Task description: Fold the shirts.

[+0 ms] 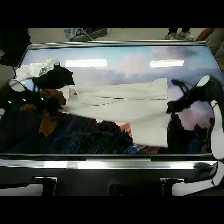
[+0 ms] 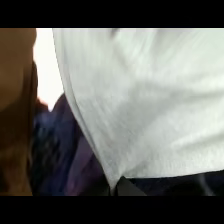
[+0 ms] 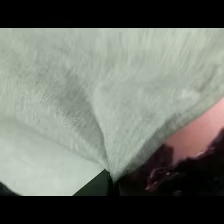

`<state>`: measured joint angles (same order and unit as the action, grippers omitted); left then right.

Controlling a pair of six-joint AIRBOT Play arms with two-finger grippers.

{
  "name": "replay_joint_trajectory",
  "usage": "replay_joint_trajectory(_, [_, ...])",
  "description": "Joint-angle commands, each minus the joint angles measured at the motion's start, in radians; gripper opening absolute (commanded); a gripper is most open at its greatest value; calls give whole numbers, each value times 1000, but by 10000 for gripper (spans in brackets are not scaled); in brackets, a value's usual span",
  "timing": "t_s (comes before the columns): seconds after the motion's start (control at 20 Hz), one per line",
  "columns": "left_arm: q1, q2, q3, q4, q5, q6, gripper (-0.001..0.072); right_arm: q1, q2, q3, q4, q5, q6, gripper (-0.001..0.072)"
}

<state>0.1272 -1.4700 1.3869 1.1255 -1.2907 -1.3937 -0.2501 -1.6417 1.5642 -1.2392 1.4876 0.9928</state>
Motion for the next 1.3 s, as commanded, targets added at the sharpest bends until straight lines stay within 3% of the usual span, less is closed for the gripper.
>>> replay_joint_trajectory(0.0, [2,159,303,1,37,-12,27,1,220,232,-93,-138,-52,48])
replay_joint_trajectory(0.2, [5,373,681,13,182,-47,28,1,561,467,-258,-513,-58,49])
replay_joint_trajectory(0.3, [4,486,688,11,255,-98,28,1,707,467,-315,-565,-26,48])
replay_joint_trajectory(0.55, [4,660,607,13,240,-125,28,1,872,467,-326,-443,-13,49])
replay_joint_trajectory(0.75, [4,681,607,13,201,-126,28,1,902,467,-325,-420,-8,49])
replay_joint_trajectory(0.9, [4,655,605,13,103,-126,28,1,882,467,-330,-281,17,49])
replay_joint_trajectory(1.1, [4,521,593,13,-62,-126,27,1,709,467,-326,-67,-7,48])
replay_joint_trajectory(1.25, [-11,370,468,14,-134,-120,28,6,438,430,-182,109,-5,47])
